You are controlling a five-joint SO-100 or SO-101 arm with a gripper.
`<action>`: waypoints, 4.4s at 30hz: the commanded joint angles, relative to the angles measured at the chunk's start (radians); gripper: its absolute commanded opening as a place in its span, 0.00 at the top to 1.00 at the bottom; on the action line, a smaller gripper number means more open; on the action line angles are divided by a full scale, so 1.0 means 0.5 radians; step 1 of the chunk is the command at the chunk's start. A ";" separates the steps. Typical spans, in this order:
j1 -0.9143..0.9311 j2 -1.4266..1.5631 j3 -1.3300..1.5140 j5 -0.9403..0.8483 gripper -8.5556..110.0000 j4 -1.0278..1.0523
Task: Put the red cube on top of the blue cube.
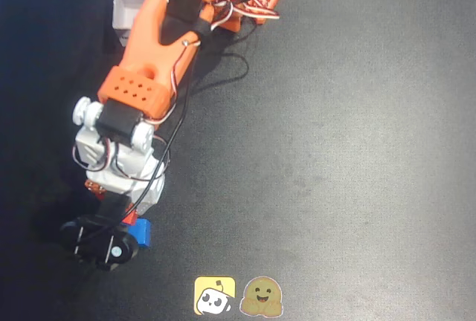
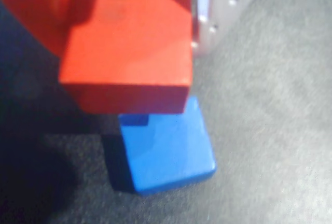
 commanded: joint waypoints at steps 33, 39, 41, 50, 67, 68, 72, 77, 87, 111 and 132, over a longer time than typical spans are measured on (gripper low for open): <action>-0.064 -0.285 -0.387 0.067 0.88 0.006; -0.064 -0.304 -0.377 0.083 0.88 -0.015; -0.064 -0.310 -0.377 0.086 0.88 -0.021; -0.064 -0.331 -0.377 0.126 0.88 -0.061; -0.074 -0.365 -0.387 0.172 0.79 -0.083; -0.074 -0.365 -0.387 0.178 0.79 -0.083; -0.074 -0.365 -0.396 0.181 0.79 -0.083; -0.077 -0.365 -0.396 0.187 0.74 -0.083; -0.083 -0.362 -0.488 0.160 0.74 -0.064; -0.120 0.727 0.825 0.064 0.74 -0.506; -0.439 2.261 2.672 -0.021 0.92 -1.065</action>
